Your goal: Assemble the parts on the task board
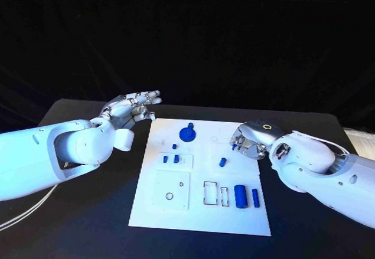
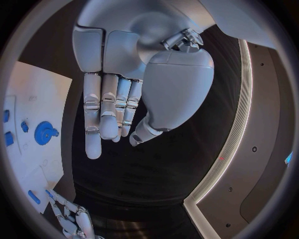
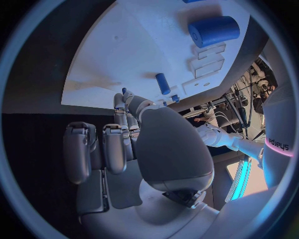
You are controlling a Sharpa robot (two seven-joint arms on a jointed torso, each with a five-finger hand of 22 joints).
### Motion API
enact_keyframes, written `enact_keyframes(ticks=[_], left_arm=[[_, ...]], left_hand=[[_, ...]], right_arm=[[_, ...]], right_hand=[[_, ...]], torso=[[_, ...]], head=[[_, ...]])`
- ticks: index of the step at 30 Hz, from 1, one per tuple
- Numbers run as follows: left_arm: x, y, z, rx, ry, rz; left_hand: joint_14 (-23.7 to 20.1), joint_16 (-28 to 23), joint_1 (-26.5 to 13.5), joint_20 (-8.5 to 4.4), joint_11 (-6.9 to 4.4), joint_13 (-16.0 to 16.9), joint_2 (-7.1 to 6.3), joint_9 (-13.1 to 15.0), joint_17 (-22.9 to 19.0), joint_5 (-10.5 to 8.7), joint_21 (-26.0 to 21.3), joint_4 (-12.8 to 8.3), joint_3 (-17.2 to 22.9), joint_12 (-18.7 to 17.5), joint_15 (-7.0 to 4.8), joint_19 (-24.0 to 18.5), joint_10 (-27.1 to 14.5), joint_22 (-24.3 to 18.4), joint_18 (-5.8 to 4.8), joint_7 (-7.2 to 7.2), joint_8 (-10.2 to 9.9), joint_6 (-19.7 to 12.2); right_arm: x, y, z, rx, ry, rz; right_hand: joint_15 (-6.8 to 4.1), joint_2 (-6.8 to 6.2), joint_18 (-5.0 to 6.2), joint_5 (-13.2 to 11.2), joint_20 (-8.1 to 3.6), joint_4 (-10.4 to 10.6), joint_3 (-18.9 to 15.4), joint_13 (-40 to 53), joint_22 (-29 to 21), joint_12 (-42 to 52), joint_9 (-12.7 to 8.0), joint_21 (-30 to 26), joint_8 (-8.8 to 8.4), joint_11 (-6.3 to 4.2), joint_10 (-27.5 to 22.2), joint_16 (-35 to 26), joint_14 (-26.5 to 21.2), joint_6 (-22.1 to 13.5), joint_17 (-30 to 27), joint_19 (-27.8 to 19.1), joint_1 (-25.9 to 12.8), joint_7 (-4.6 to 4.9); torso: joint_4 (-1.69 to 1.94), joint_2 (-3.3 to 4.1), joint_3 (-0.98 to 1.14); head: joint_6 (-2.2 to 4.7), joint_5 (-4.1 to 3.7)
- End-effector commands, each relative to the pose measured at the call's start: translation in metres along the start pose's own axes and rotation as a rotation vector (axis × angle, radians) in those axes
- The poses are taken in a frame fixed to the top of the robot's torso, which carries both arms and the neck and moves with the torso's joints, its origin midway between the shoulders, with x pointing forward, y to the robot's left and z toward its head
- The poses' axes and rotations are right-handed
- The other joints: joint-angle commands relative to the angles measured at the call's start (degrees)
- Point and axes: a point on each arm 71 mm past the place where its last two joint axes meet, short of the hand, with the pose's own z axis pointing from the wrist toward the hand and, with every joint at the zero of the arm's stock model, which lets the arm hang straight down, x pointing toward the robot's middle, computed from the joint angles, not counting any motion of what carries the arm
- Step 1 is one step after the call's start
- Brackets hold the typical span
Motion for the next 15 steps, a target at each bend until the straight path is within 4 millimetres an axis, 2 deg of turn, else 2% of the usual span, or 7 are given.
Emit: enact_keyframes(ticks=[1,4,11,15], left_arm=[[0.002,0.0,0.0,-0.003,0.014,-0.009],[0.001,0.0,0.0,-0.003,0.013,-0.009],[0.003,0.001,0.001,-0.004,0.017,-0.01],[0.003,0.001,0.001,-0.005,0.019,-0.011]], left_hand=[[-0.4,0.2,0.0,0.13,0.03,0.1,0.3,-0.1,-0.1,-0.14,-0.2,-0.4,0.0,0.4,0.08,0.1,-0.4,-0.1,0.58,0.06,0.4,-0.5],[-0.5,0.2,0.0,0.16,0.07,0.1,0.32,-0.1,-0.2,-0.14,-0.3,-0.4,0.0,0.5,0.1,0.1,-0.6,-0.1,0.57,0.1,0.4,-0.6],[-0.6,0.2,0.0,0.19,0.11,0.1,0.34,-0.1,-0.3,-0.13,-0.3,-0.5,-0.1,0.6,0.14,0.1,-0.8,-0.2,0.57,0.14,0.4,-0.7],[-0.6,0.2,0.0,0.19,0.11,0.1,0.34,-0.1,-0.3,-0.13,-0.3,-0.5,-0.1,0.6,0.14,0.1,-0.8,-0.2,0.57,0.14,0.4,-0.7]], right_arm=[[-0.006,0.006,-0.004,-0.015,-0.021,0.016],[-0.012,0.015,-0.007,-0.039,-0.04,0.027],[-0.026,0.054,-0.012,-0.145,-0.084,0.047],[-0.029,0.074,-0.011,-0.2,-0.09,0.056]], right_hand=[[-0.14,0.13,0.44,0.3,-0.11,-0.3,0.2,-0.1,3.9,-0.2,0.2,-0.2,0.06,-0.06,-0.3,-0.1,4.2,0.1,5.6,0.9,-0.7,0.32],[-0.13,0.11,0.43,0.3,-0.11,-0.3,0.2,-0.1,4.0,-0.2,0.2,-0.2,0.06,-0.05,-0.3,-0.1,4.2,0.1,5.6,0.9,-0.7,0.33],[-0.08,0.01,0.43,0.3,-0.07,-0.5,0.3,-0.2,4.0,-0.2,0.2,-0.2,0.01,0.01,-0.3,-0.1,4.2,0.1,5.6,0.9,-0.7,0.41],[-0.06,0.02,0.44,0.3,-0.05,-0.5,0.3,-0.2,3.9,-0.2,0.2,-0.2,-0.01,0.04,-0.3,-0.1,4.2,0.1,5.6,0.9,-0.6,0.45]], torso=[[0.03,0.02,-0.04],[-0.05,-0.01,-0.03],[0.11,-0.04,-0.05],[0.15,-0.03,-0.09]], head=[[-0.08,0.0],[-0.1,0.15],[-0.28,0.69],[-0.56,1.52]])
